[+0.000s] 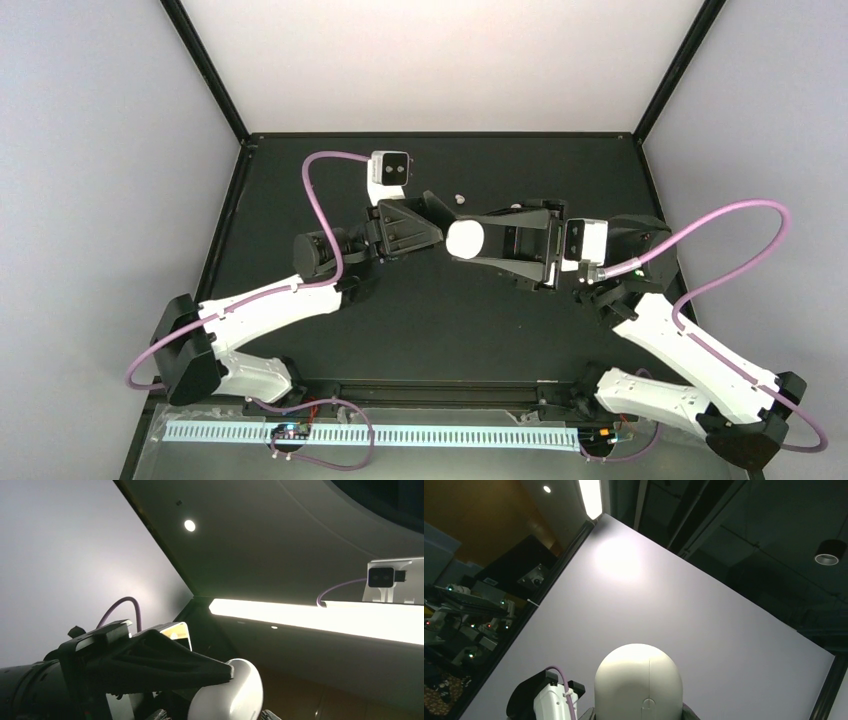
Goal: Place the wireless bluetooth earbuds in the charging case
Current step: Pick up the charging case at the center of the board.
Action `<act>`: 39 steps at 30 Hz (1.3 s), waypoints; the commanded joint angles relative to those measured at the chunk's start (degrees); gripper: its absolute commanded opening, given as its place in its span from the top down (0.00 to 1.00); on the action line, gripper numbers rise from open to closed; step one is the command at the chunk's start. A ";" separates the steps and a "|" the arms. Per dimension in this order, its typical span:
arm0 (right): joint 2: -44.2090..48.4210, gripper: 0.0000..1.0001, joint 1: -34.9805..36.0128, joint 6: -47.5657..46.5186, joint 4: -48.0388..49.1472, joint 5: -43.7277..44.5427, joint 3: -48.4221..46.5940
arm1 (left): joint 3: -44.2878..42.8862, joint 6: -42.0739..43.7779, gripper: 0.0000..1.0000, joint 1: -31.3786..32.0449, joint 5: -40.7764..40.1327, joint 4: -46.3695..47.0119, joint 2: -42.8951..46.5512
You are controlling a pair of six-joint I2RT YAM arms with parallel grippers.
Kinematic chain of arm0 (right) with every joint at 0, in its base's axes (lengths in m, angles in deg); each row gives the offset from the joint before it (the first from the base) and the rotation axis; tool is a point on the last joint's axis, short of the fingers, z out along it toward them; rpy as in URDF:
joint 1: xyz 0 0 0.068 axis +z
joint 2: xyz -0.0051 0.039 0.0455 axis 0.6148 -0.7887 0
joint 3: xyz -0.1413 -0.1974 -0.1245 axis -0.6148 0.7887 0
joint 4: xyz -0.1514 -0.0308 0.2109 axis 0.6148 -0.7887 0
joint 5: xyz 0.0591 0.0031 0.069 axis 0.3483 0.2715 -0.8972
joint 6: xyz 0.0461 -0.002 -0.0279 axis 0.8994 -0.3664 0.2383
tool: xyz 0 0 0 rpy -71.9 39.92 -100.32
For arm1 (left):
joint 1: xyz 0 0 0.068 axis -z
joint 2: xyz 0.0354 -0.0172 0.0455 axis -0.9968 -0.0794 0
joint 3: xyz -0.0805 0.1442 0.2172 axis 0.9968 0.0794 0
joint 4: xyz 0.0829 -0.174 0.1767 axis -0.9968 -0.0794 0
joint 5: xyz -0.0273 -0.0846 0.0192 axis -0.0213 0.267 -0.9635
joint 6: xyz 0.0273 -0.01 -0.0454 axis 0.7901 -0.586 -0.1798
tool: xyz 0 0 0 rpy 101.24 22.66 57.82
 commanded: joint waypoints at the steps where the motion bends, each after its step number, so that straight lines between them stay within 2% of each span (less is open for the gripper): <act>1: -0.85 0.80 0.14 -2.42 4.26 2.02 -1.28 | -2.25 -3.49 0.53 0.26 0.80 7.21 -1.55; 7: -1.55 0.80 0.13 -2.11 4.90 2.01 -1.22 | -3.73 -4.33 0.62 0.27 1.03 10.62 -2.16; 12: -1.77 0.80 0.13 -2.20 4.96 2.13 -1.29 | -4.08 -4.70 0.65 0.51 0.70 12.75 -2.35; 30: -3.60 0.80 0.08 -2.92 5.30 0.95 -2.52 | -8.89 -7.41 0.66 2.63 0.53 14.11 -3.80; 39: -4.43 0.78 0.12 -2.33 5.68 0.61 -2.97 | -9.02 -5.98 0.80 2.81 -1.54 14.14 -2.33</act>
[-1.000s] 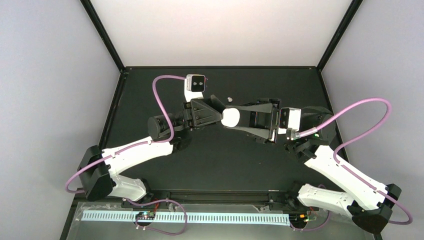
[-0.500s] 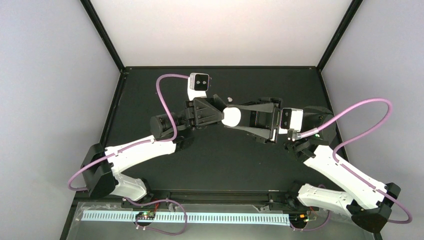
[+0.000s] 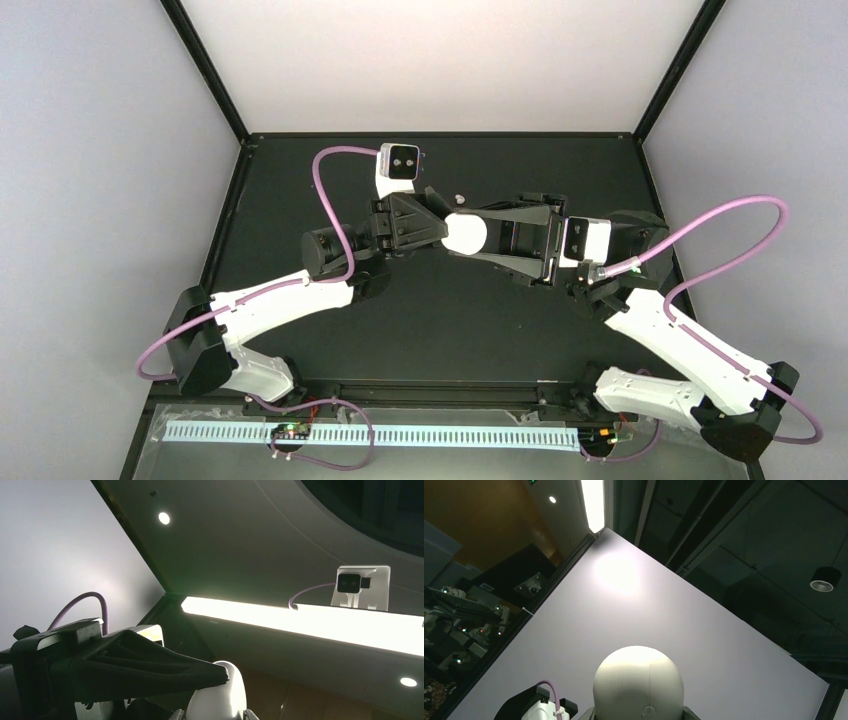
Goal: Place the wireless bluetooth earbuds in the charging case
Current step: Pick up the charging case at the center of the board.
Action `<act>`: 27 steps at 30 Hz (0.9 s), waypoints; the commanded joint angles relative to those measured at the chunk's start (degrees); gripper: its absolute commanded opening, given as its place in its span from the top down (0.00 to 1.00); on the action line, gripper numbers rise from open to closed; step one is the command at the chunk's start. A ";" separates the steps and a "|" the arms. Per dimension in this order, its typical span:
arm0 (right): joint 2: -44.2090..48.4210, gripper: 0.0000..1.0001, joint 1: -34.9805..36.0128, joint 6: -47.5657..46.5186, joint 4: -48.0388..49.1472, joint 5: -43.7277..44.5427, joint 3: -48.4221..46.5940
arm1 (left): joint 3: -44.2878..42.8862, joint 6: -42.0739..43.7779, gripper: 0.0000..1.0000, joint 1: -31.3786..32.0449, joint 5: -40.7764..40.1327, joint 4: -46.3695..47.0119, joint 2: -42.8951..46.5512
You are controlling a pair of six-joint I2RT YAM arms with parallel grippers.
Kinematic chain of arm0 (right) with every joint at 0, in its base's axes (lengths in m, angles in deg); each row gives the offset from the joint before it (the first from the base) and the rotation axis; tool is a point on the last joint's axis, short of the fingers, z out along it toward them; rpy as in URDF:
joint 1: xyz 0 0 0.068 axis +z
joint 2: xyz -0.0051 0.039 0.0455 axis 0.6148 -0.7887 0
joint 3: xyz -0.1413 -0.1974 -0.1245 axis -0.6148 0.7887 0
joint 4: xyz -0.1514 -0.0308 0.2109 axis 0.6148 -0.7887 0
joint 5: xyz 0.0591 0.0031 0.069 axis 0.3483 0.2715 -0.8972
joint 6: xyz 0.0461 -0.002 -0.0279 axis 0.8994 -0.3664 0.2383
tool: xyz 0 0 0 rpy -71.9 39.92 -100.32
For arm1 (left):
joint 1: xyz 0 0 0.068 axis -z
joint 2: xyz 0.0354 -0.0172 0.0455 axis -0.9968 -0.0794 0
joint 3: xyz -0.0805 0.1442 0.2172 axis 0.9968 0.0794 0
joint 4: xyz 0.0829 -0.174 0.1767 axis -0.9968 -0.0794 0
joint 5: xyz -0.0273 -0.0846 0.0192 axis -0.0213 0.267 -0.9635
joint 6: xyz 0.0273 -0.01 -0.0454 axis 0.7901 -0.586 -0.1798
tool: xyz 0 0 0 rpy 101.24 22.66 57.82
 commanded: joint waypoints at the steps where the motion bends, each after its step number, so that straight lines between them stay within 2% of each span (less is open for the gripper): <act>1: -0.78 0.78 -0.14 -1.53 -0.11 0.87 -0.76 | -3.39 0.55 0.83 0.80 -1.93 9.60 2.44; 8: -0.14 0.73 -0.23 -2.58 -1.87 1.70 -0.64 | -3.42 2.77 0.98 0.64 -4.57 9.60 3.12; 27: 3.16 0.42 -0.18 -9.50 -12.21 8.89 1.83 | 3.38 8.70 0.98 -1.79 -11.67 9.55 6.41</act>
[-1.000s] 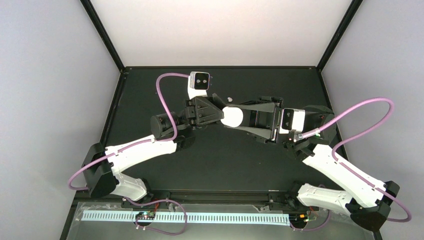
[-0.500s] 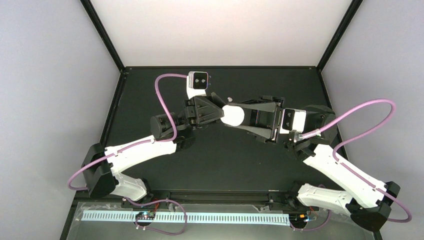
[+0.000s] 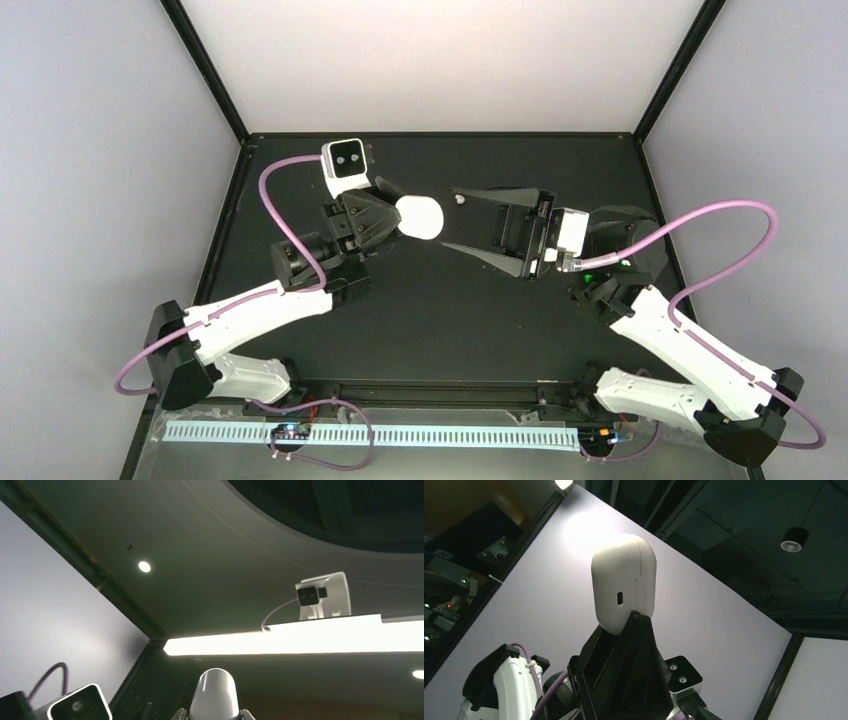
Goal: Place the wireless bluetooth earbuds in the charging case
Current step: Pick up the charging case at the center of the board.
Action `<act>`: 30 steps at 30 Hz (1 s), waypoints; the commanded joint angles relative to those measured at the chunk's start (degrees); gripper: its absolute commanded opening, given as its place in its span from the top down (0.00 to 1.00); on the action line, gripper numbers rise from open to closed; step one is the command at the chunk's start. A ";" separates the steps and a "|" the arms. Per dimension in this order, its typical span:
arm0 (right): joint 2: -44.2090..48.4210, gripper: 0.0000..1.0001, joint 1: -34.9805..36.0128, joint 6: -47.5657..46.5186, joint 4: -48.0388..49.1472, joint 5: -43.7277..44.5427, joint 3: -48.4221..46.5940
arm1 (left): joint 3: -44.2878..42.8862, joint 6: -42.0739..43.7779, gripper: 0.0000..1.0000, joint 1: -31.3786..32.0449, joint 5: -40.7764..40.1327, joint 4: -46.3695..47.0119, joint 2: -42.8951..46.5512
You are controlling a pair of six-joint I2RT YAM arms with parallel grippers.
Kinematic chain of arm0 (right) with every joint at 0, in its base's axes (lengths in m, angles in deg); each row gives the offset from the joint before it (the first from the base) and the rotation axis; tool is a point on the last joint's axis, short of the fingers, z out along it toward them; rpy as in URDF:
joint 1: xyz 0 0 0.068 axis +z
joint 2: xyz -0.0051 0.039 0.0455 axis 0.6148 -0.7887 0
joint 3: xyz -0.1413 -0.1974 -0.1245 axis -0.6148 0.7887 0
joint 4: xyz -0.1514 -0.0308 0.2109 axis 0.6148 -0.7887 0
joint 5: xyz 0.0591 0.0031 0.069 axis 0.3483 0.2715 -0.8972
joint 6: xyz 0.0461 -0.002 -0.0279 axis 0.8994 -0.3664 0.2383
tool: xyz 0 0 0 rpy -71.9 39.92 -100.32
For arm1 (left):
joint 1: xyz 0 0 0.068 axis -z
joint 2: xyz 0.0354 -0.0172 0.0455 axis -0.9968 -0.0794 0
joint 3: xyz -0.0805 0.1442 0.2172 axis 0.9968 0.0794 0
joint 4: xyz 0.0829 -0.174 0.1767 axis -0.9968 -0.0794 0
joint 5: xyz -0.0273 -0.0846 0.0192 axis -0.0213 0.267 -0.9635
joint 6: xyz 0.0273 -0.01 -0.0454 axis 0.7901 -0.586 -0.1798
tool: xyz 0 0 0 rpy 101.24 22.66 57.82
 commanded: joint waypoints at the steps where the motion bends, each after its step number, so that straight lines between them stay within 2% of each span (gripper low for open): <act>1: 1.95 0.40 -0.13 -3.18 -2.92 3.64 0.99 | 2.84 2.23 0.98 -1.81 -3.22 7.89 0.39; 6: 7.04 0.27 -0.12 -3.75 -11.25 6.87 3.74 | 9.30 4.71 0.99 -7.61 -2.90 4.08 5.25; 9: 10.93 0.21 -0.14 -1.03 -18.86 9.33 4.56 | 13.90 7.95 0.98 -12.77 0.36 -2.57 10.19; 11: 13.31 0.17 -0.12 2.38 -24.61 11.46 4.67 | 16.73 13.05 0.98 -15.57 3.25 -8.22 13.74; 14: 14.80 0.15 -0.12 9.49 -32.67 16.17 3.57 | 18.05 25.74 0.98 -17.63 10.81 -21.67 19.56; 16: 14.02 0.14 -0.23 14.36 -40.54 19.12 0.67 | 16.37 36.52 0.98 -17.57 15.74 -38.27 23.24; 17: 13.14 0.14 -0.23 16.47 -43.72 19.19 -0.68 | 15.21 42.16 0.98 -17.47 18.63 -45.69 24.62; 19: 11.13 0.14 -0.21 19.58 -49.25 17.54 -3.67 | 14.45 49.57 0.98 -17.32 21.19 -54.05 26.36; 23: 8.54 0.14 -0.29 23.62 -55.23 15.11 -6.22 | 16.44 55.16 0.98 -17.26 23.48 -58.74 28.40; 30: 5.63 0.17 -0.65 28.66 -56.28 10.27 -4.62 | 17.60 61.99 0.98 -16.26 25.45 -63.28 28.08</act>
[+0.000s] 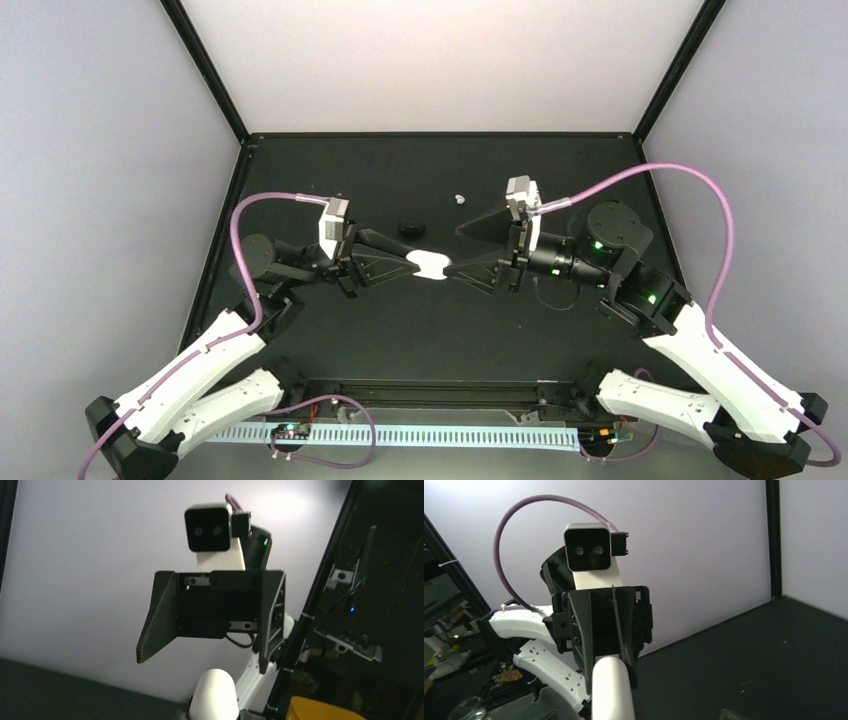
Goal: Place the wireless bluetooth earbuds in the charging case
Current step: Pick up the charging case at the center of the board.
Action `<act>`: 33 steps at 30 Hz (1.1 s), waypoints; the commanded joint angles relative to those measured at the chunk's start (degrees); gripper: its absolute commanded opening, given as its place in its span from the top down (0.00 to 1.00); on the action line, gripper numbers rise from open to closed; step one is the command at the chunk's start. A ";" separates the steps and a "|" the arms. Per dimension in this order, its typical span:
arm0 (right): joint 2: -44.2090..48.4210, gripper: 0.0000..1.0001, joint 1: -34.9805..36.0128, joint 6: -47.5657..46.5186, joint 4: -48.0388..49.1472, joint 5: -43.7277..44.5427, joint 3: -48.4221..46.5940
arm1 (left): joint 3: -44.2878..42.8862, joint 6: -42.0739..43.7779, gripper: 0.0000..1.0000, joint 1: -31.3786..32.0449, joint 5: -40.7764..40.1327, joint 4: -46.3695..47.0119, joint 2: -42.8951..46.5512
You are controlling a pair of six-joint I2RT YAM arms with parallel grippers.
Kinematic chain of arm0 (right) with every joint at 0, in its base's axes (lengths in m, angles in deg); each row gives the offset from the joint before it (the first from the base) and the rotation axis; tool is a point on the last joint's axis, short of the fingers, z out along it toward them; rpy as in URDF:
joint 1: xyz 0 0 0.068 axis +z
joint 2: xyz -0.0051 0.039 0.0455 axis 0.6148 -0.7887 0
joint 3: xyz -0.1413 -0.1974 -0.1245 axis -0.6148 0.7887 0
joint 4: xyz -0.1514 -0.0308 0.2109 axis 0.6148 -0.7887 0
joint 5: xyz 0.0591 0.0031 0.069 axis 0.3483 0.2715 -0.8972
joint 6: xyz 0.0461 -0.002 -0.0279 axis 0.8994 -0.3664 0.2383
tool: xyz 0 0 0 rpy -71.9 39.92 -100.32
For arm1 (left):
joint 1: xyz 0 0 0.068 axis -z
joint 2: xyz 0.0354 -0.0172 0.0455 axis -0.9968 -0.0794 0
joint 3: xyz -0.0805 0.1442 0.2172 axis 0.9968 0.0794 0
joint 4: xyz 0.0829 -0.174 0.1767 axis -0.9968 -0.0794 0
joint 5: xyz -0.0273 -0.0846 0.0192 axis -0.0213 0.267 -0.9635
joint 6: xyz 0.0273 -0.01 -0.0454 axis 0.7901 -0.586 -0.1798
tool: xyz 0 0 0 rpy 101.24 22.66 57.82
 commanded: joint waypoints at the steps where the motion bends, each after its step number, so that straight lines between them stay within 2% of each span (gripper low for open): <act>1: -0.99 0.18 -0.42 5.55 -2.31 -4.17 0.99 | 0.06 7.96 0.98 0.76 2.65 -6.53 -0.28; 11: -1.66 0.38 -0.38 5.56 -1.37 -5.23 4.29 | -0.40 8.73 0.98 1.68 2.42 -5.72 -3.19; 21: -1.92 0.65 -0.34 3.25 -1.51 -7.67 4.83 | -0.22 4.35 0.98 1.89 3.59 -1.87 -4.71; 30: 0.01 0.83 -0.41 2.93 1.36 -9.09 6.26 | -0.64 3.03 0.98 1.94 3.63 -0.72 -6.19; 32: 0.96 0.87 -0.35 2.57 2.46 -9.22 6.81 | -0.69 2.62 0.87 1.95 3.59 -0.72 -6.61; 33: 1.59 0.87 -0.40 2.51 3.22 -9.12 7.23 | -0.74 2.30 0.75 1.90 3.55 -0.67 -6.78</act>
